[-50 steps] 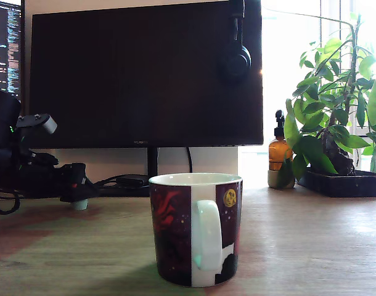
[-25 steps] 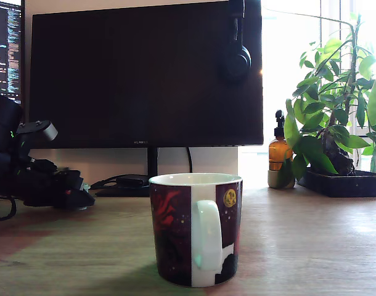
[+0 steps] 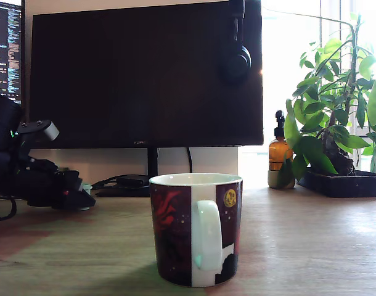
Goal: Pick up the coffee capsules from the table one by one and drop them inside the nearest coffee cup
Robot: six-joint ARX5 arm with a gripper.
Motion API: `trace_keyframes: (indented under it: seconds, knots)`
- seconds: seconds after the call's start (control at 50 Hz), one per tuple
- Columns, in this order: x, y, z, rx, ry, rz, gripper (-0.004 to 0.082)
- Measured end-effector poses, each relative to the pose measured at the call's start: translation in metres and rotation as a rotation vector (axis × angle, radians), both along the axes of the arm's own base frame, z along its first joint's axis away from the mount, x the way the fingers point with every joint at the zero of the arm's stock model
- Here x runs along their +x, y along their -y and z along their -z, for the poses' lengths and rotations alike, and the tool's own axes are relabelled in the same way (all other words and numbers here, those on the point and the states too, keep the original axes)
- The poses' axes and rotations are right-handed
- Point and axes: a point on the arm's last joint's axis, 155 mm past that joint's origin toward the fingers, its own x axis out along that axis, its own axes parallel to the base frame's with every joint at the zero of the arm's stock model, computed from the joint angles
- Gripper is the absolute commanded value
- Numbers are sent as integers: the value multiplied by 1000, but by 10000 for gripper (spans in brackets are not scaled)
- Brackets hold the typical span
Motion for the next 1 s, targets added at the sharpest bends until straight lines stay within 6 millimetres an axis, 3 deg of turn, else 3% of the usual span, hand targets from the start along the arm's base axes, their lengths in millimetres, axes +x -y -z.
trace_keyframes:
  seconds: [0.14,0.36,0.6,1.0]
  knots:
    - [-8,5,-6,-12,-33,30,215]
    - [-19,13,-36,-43,-25,85,215]
    - [-31,19,-53,-42,-41,101,215]
    - [-79,37,-84,-33,20,171,215]
